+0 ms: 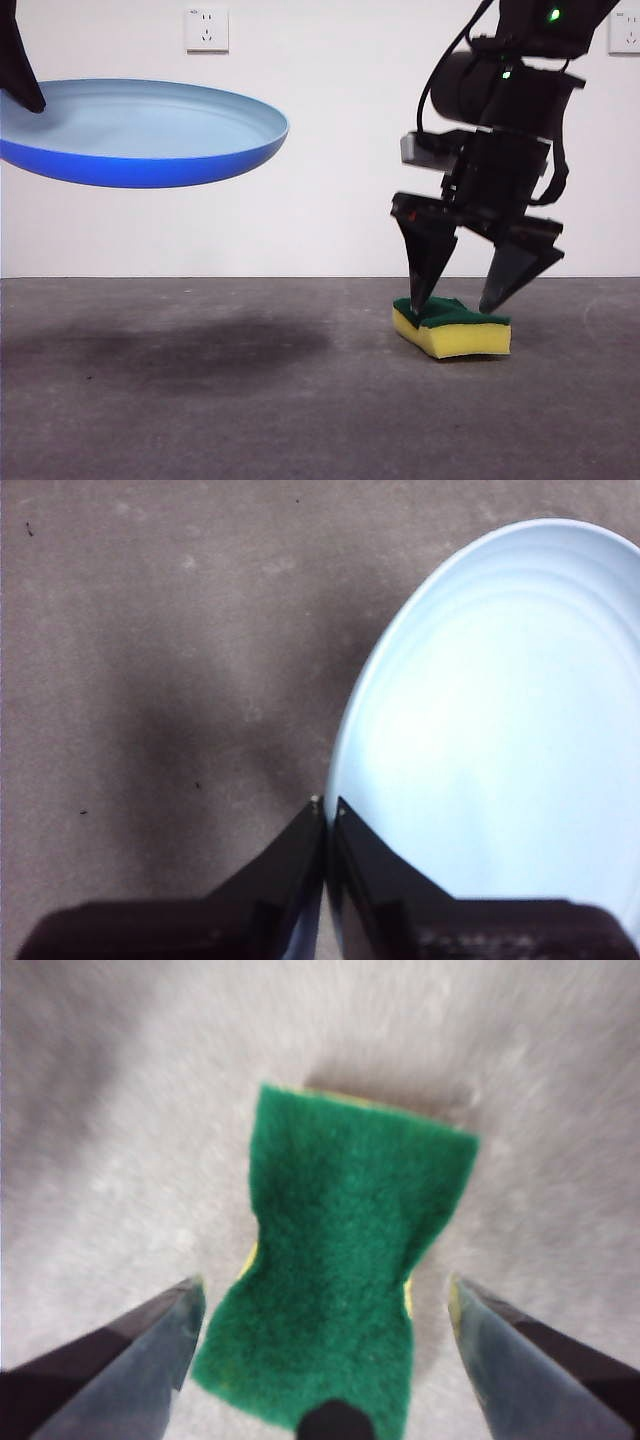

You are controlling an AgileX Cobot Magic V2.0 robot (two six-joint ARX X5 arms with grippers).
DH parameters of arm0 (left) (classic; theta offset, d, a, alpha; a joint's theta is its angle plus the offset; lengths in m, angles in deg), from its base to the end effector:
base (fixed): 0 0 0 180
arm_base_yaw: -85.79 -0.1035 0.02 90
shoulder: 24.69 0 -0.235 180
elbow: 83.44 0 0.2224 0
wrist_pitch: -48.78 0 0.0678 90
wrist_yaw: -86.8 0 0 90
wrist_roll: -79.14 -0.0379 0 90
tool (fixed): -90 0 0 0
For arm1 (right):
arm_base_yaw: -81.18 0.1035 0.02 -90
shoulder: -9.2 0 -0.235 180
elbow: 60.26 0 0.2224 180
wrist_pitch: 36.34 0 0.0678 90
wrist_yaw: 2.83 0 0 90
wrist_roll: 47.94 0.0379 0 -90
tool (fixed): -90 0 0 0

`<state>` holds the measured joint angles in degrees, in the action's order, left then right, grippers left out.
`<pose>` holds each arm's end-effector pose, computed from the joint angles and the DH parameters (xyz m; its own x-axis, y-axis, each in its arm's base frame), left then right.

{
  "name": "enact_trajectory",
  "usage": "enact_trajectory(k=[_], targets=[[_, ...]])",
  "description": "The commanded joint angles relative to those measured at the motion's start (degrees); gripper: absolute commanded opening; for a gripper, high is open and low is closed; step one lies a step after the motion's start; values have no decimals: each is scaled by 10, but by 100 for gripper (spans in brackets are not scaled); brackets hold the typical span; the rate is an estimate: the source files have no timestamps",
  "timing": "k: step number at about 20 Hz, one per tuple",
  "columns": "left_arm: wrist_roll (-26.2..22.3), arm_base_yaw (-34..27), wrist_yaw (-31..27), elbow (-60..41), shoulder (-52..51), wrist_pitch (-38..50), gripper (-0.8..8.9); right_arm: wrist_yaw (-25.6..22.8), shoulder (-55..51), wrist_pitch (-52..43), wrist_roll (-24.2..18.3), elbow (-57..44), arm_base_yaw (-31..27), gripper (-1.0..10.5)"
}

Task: Pick up the plate,pick up the cloth,clean the plate with the cloth

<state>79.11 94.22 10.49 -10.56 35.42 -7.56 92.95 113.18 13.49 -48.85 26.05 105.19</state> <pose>0.1922 -0.0375 0.2843 0.6616 -0.3373 -0.6697 0.3124 0.9359 -0.1627 0.2990 0.1374 0.1666 0.3068 0.2469 -0.9192 -0.4534 0.8871 0.0870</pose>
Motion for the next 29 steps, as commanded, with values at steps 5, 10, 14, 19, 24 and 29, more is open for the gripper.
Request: enact_trajectory(k=[5,10,14,19,24,29], targets=[[-7,2,-1,-2,0,4,-7,-4,28,-7,4,0,1,93],[-7,2,-13,-2,3,6,-7,-16,23,-7,-2,1,2,-16],[-6,4,-46,-2,38,21,-7,-12,-53,-8,9,1,24,-16],[19,36,-46,-2,105,64,-7,12,-190,-28,33,1,81,-17],[63,112,-46,-2,123,116,-7,40,-220,-55,56,1,144,-17],[94,180,-44,-2,123,141,-7,12,-171,-64,56,1,177,-17]])
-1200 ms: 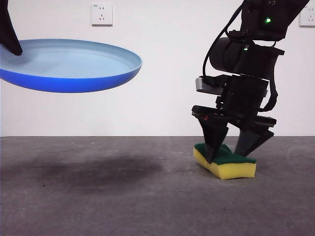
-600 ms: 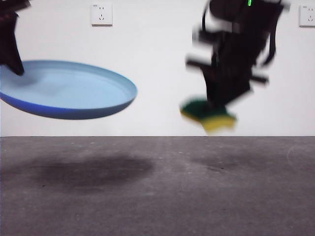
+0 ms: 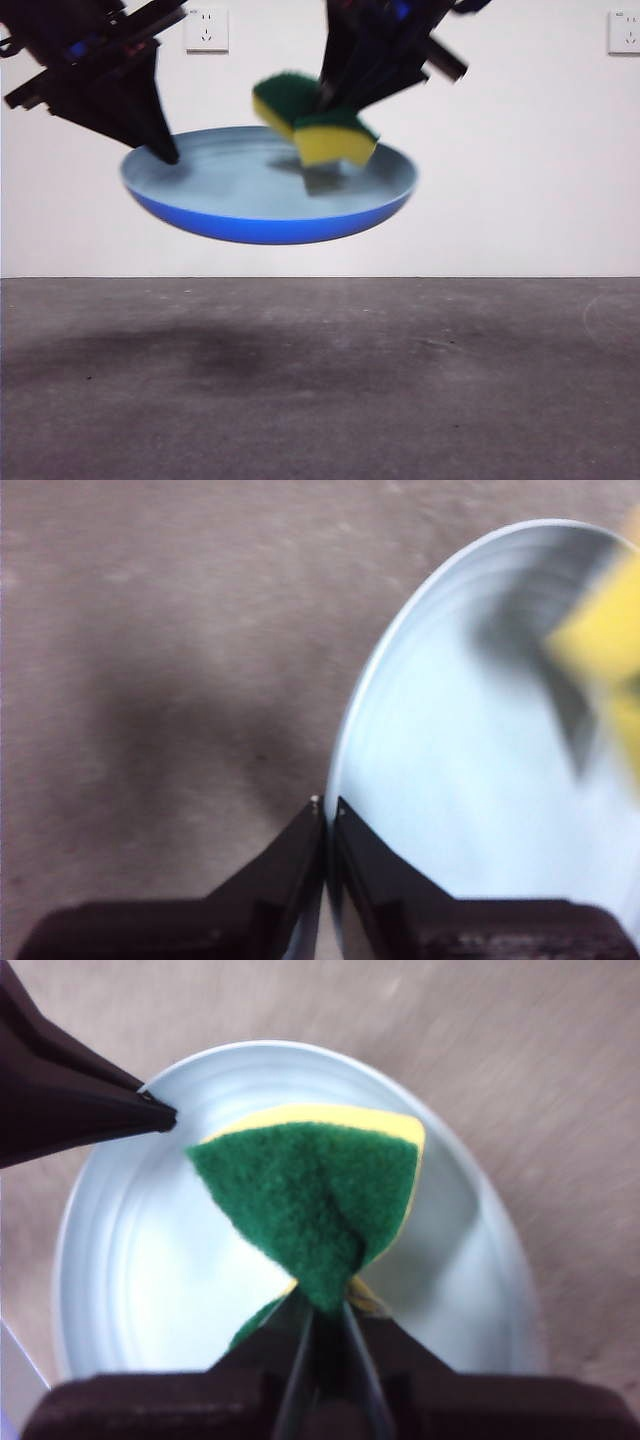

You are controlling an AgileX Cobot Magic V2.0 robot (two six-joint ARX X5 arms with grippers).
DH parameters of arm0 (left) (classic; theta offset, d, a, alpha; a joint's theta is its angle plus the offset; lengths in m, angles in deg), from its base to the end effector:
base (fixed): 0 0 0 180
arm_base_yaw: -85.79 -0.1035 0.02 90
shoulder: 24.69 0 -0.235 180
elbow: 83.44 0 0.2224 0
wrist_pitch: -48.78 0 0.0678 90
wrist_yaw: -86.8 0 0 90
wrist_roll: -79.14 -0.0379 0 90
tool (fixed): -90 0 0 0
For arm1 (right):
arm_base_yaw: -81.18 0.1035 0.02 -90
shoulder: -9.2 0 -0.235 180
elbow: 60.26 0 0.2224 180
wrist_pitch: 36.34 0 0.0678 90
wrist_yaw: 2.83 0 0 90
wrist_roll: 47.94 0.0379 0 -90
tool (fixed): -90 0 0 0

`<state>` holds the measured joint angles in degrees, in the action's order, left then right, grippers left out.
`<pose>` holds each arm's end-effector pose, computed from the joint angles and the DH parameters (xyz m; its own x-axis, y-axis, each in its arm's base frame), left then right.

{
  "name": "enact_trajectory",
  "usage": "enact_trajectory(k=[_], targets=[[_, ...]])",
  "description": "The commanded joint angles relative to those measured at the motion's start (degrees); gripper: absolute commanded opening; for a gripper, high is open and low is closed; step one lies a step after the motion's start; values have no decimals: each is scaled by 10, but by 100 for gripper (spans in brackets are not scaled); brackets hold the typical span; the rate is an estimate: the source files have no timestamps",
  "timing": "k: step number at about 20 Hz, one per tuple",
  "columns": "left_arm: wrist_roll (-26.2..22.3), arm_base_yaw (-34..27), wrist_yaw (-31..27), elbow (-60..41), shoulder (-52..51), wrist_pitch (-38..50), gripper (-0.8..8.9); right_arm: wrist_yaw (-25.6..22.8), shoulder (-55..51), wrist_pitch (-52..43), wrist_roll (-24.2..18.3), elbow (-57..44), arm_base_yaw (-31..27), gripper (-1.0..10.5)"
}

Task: Pick up the plate,pick up the cloth,clean the plate with the cloth

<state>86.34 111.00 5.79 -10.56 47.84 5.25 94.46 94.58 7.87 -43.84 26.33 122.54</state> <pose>0.2224 -0.1112 0.2570 0.5851 -0.4482 -0.6759 0.4421 0.8750 -0.1975 0.2224 0.2022 0.2706 0.4606 0.5746 -0.6765 -0.6866 0.7137 0.1386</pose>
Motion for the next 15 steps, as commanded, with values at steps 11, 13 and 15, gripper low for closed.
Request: enact_trajectory(k=[11,13,15], targets=[[53,2,7,-2,-1,64,-7,-170,45,184,-42,-2,44,-17],[52,2,24,-2,-1,44,-7,-262,41,189,-39,-2,38,-16],[52,4,42,-2,-1,28,-7,-320,34,158,-39,-2,33,-16]])
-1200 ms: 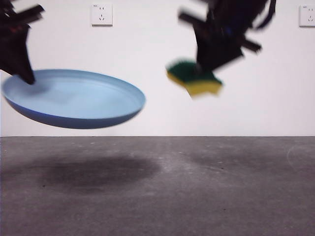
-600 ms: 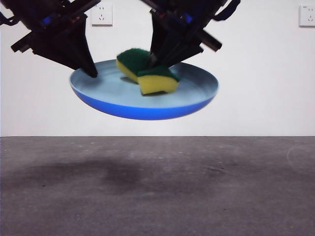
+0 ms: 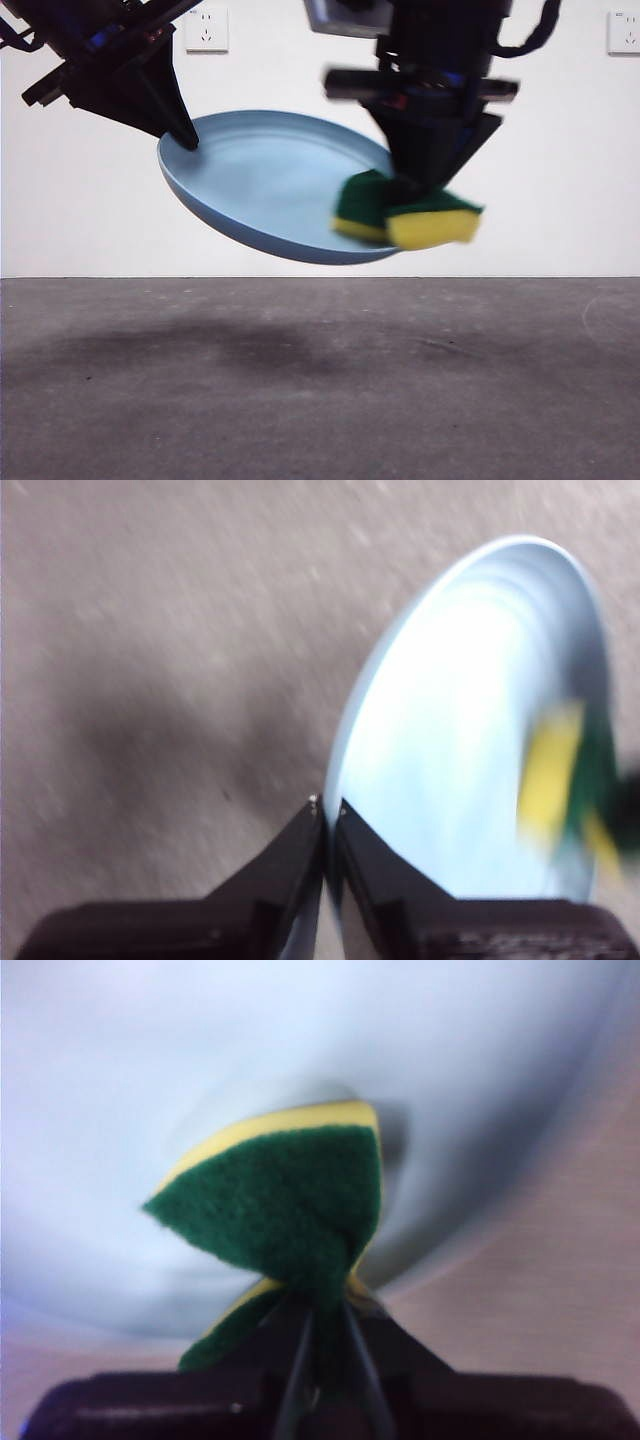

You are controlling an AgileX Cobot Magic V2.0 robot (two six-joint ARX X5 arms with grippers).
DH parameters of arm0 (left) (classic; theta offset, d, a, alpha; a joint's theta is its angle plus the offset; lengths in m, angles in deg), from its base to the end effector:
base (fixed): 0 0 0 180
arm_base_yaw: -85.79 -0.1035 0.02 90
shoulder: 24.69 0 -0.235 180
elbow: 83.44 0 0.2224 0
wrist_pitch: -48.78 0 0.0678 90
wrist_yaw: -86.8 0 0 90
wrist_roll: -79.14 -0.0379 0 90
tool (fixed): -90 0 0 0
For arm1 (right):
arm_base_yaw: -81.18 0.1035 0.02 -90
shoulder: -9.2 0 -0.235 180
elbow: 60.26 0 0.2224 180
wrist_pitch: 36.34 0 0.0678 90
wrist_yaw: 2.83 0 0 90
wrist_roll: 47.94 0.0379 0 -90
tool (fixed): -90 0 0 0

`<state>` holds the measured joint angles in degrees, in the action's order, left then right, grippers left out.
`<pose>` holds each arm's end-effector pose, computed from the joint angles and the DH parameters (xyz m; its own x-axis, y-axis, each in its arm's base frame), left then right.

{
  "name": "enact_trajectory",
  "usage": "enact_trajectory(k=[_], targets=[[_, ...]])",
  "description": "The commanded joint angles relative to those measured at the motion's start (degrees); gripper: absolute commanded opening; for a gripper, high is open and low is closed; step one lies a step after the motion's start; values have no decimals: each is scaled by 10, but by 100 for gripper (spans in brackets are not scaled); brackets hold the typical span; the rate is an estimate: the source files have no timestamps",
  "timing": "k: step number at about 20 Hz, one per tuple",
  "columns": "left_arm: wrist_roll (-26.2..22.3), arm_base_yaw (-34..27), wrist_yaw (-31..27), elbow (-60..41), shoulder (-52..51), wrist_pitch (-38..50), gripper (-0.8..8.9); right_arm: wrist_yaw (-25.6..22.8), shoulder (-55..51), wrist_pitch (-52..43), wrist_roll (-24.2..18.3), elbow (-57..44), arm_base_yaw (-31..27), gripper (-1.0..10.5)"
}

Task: Pick up the plate,pick up the cloth,clean the plate with the cloth

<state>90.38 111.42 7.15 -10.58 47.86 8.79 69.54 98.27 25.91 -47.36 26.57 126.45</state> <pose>0.2250 -0.1155 0.2618 0.6049 -0.4895 -0.6281 0.4274 0.8651 -0.2625 0.2074 0.1931 0.2360 0.5040 0.0784 -0.8601 -0.5788 0.7698 -0.2690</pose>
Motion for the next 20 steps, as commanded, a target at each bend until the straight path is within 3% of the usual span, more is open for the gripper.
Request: enact_trajectory(k=[1,5,11,14,18,20], targets=[[11,2,36,-2,-1,-12,-7,-79,-6,-44,-4,-4,-9,-16],[11,20,36,-2,-1,-19,-7,-55,-12,-157,-9,-4,-14,-16],[26,35,36,-2,-1,1,-7,158,-5,-232,5,-4,-11,-17],[45,35,36,-2,-1,37,-7,228,6,-214,20,-4,2,-17],[71,34,33,-2,-1,94,-7,234,8,-116,10,-4,22,-16],[72,31,34,0,-1,94,-7,188,8,-43,9,-4,24,-17]])
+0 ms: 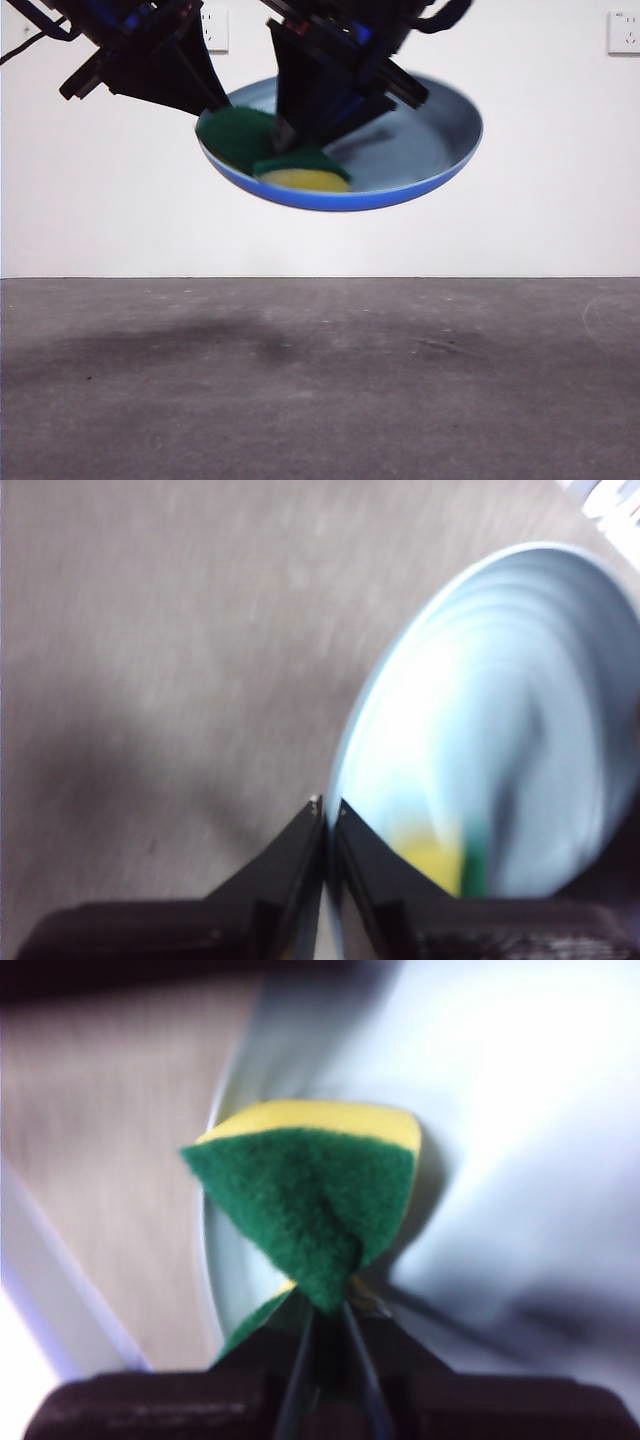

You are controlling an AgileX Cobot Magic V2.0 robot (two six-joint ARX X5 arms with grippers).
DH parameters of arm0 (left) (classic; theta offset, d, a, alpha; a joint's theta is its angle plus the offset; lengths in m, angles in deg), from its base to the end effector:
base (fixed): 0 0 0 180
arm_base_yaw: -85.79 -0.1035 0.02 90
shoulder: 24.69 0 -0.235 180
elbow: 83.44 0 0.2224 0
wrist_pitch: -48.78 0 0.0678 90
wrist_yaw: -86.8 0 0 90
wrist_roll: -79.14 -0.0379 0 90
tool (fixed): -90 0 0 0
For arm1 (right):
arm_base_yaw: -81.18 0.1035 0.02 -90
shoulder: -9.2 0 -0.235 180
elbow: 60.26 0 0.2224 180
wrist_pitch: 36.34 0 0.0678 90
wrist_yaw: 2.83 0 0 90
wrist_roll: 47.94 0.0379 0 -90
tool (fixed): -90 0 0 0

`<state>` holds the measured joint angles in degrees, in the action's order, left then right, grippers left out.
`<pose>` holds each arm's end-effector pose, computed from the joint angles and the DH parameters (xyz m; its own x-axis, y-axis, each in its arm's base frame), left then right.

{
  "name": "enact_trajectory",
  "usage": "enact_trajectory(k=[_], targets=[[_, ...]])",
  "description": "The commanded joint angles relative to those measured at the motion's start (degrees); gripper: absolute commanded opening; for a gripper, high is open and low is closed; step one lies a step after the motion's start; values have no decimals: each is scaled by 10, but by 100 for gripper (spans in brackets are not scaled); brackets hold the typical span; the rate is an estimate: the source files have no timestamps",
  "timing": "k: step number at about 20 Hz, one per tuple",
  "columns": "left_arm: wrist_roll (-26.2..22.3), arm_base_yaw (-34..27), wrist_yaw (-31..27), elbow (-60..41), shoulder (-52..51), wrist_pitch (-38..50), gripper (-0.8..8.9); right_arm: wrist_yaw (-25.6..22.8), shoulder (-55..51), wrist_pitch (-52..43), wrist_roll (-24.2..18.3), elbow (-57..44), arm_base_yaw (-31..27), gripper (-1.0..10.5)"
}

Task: Pick up the plate,pick up the cloth,clean the plate with the cloth

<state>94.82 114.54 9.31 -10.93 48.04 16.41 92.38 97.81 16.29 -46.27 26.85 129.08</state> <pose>0.2248 -0.1327 0.2706 0.6170 -0.5855 -0.5258 0.4785 0.8096 -0.3400 0.1975 0.2238 0.2471 0.3238 0.4938 -0.8070 -0.7584 0.6454 0.0906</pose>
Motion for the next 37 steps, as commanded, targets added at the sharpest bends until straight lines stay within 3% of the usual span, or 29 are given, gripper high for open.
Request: enact_trajectory(k=[1,4,5,7,10,11,15,17,20,21,23,25,37], targets=[[28,0,14,3,-3,8,-7,-110,12,89,-2,-7,-3,-16],[12,0,16,3,-3,-42,-7,-332,11,114,-2,-7,-10,-16],[3,2,15,3,-3,-60,-7,-374,9,104,-3,-7,-11,-16],[-9,7,15,3,-3,-88,-7,-398,2,51,-3,-7,-16,-16],[-12,17,16,3,-3,-100,-7,-376,1,-42,-3,-7,-18,-16],[-13,21,15,3,-3,-100,-7,-338,1,-73,-3,-7,-18,-16],[-21,30,11,3,-3,-94,-7,-53,1,-115,-2,-7,-17,-17],[-24,27,6,3,-3,-83,-7,11,1,-79,0,-7,-14,-16],[-38,9,-22,3,-3,-76,-7,-11,1,23,-6,-7,-14,-17],[-50,2,-34,3,-3,-76,-7,-44,1,58,-14,-7,-14,-17],[-80,-10,-105,3,-2,-78,-7,-163,-8,108,2,-7,-14,-17],[-114,-21,-165,3,5,-78,-7,-226,-33,113,20,-7,-12,-16],[-130,-114,-168,3,175,-69,-7,-235,-273,80,47,-7,-13,-16]])
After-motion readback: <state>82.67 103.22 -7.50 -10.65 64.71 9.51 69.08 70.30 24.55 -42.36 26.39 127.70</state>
